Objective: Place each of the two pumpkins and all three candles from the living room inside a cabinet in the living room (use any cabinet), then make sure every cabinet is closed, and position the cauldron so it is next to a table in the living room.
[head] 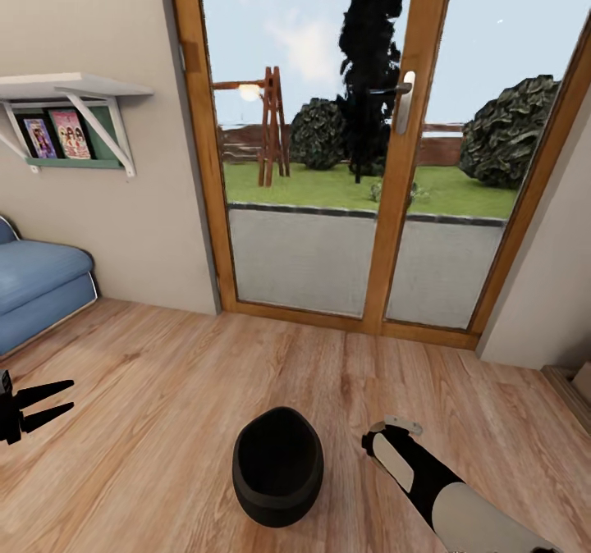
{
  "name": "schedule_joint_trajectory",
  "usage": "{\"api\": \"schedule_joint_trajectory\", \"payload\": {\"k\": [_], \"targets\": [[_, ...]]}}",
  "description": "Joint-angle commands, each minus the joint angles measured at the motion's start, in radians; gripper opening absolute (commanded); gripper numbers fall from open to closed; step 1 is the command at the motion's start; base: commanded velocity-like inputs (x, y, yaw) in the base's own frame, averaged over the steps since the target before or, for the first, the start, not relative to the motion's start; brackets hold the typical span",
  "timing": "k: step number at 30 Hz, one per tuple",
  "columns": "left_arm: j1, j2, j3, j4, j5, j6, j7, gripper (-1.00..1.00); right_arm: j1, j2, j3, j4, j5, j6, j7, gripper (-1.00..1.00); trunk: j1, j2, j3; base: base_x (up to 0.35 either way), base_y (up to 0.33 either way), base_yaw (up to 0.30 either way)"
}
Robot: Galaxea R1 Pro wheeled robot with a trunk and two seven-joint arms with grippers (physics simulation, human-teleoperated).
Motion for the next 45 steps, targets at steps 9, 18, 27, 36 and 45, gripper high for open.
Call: {"api": "schedule_joint_trajectory", "payload": {"k": [9, 18, 27, 36, 45], "targets": [[-0.001, 0.000, -0.024, -0.001, 0.001, 0.005, -0.003, 1.00, -0.001, -0.001, -0.019, -0.002, -0.004, 0.004, -0.006, -1.00, -0.035, 0.063, 0.012, 0.000, 0.000, 0.000], [-0.001, 0.000, -0.028, -0.001, 0.001, 0.005, -0.003, 1.00, -0.001, -0.001, -0.019, -0.002, -0.003, -0.009, -0.006, -1.00, -0.069, 0.126, 0.035, 0.000, 0.000, 0.000], [-0.001, 0.000, -0.030, -0.001, 0.001, 0.005, -0.003, 1.00, -0.001, -0.001, -0.019, -0.002, -0.003, -0.011, -0.006, -1.00, -0.104, 0.189, 0.063, 0.000, 0.000, 0.000], [-0.001, 0.000, -0.030, -0.001, 0.001, 0.005, -0.003, 1.00, -0.001, -0.002, -0.019, -0.002, -0.003, -0.013, -0.005, -1.00, -0.138, 0.252, 0.091, 0.000, 0.000, 0.000], [-0.001, 0.000, -0.030, -0.001, 0.001, 0.005, -0.003, 1.00, -0.001, -0.002, -0.019, -0.002, -0.003, -0.013, -0.003, -1.00, -0.173, 0.315, 0.119, 0.000, 0.000, 0.000]]}}
